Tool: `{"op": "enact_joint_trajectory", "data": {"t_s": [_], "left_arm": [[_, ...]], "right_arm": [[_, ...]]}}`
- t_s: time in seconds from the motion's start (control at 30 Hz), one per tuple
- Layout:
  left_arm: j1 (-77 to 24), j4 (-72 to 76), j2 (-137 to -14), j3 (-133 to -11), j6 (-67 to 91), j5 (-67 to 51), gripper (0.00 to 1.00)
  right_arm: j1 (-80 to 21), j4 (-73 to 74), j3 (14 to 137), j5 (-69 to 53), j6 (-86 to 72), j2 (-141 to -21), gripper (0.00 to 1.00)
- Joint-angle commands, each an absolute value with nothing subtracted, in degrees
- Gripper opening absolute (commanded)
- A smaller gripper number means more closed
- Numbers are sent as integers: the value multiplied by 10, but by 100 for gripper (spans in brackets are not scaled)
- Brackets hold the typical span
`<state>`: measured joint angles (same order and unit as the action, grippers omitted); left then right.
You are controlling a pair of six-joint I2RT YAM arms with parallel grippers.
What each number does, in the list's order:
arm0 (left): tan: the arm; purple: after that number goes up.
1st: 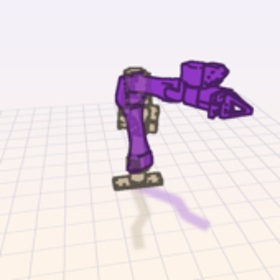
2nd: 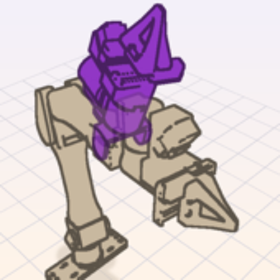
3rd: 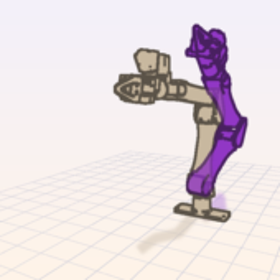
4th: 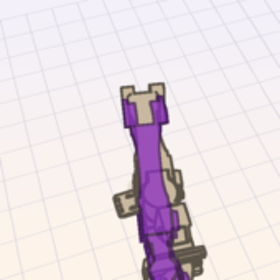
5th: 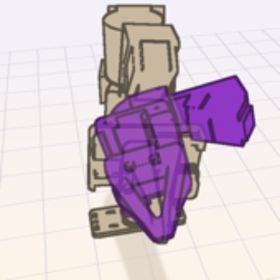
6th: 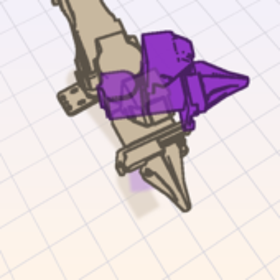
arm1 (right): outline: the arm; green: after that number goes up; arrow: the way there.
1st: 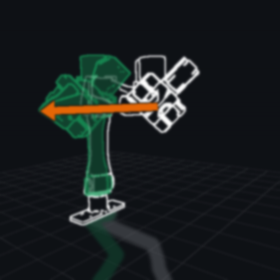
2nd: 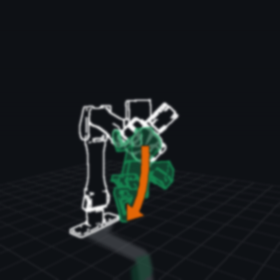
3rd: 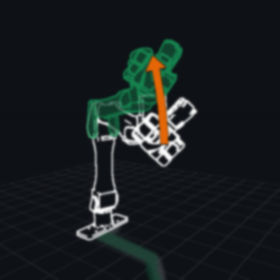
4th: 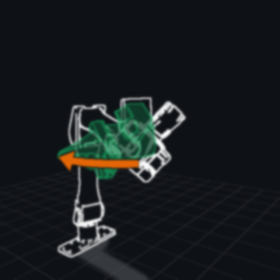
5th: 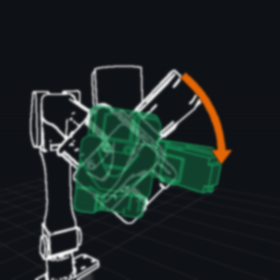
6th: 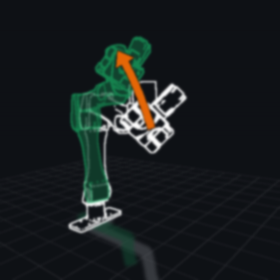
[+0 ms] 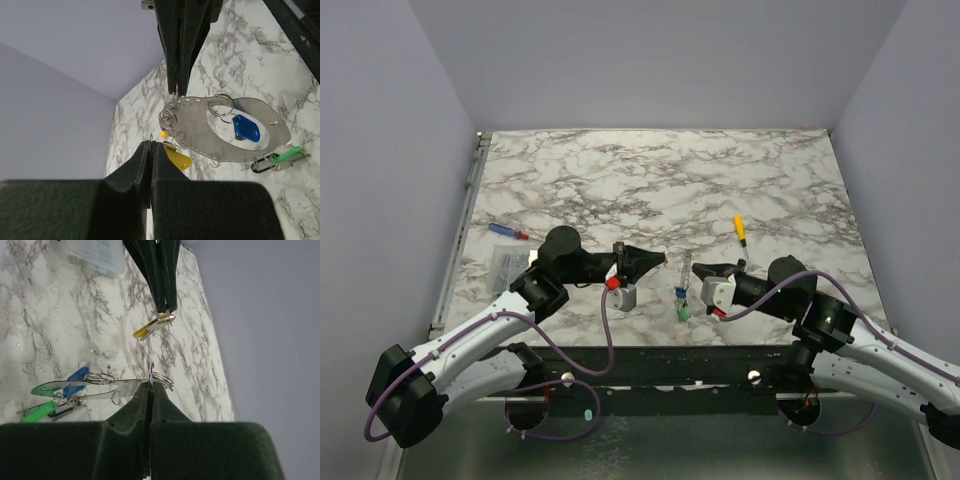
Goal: Put the keys on the keyring
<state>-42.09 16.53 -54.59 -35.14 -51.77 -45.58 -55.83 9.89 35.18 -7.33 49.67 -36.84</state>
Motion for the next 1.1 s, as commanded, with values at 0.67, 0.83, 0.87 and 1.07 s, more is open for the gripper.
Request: {"op": "enact_joint_trajectory", "data": {"t_s": [0.67,0.83,0.87,1.07], "left_arm": [[-454,157,-564,-345,-529,-484,0],[-459,148,-569,-347,-533,-485,0],[-460,145,-571,-347,-532,-488,0],[-470,118,-579,-354,-542,-489,0]], "right_arm": [[-561,62,345,-133,431,-399,1],[-561,60,341,-132,430,-395,1],[-561,59,340,-132,430,-395,1],[-561,55,336,-125,431,-393,1]]}}
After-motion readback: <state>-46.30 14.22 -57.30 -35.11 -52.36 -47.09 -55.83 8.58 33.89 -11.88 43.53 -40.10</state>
